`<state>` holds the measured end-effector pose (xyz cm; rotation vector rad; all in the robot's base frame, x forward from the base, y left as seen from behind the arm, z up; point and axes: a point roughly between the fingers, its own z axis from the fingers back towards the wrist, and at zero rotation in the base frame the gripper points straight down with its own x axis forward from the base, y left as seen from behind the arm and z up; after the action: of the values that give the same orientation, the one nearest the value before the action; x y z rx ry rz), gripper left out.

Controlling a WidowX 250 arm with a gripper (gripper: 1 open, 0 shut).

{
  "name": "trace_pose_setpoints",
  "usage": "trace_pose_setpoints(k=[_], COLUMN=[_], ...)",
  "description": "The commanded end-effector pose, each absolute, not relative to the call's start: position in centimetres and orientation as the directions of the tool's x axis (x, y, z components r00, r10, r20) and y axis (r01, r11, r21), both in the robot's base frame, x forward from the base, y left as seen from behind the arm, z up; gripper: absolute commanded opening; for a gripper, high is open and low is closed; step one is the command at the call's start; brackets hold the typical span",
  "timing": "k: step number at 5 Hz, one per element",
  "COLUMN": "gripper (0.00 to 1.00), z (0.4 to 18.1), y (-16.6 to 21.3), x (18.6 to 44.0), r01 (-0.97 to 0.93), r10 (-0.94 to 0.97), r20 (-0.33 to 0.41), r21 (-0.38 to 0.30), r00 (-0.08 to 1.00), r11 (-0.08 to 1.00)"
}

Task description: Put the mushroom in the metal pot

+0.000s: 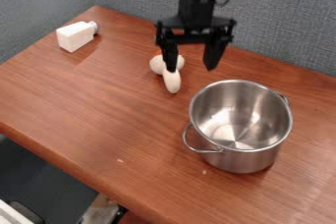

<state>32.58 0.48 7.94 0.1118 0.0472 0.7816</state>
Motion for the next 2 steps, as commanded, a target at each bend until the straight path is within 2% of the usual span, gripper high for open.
trace_pose_setpoints(k=[1, 2], gripper=[1.0, 0.0], z=[7.5, 8.1], y=[-0.5, 1.3], x=[33.8, 34.2], r01=[-0.692, -0.691], r10=[0.693, 0.692], r20=[0.014, 0.0], r21=[0.078, 0.066], r00=[0.72, 0.722], r11=[0.718, 0.72])
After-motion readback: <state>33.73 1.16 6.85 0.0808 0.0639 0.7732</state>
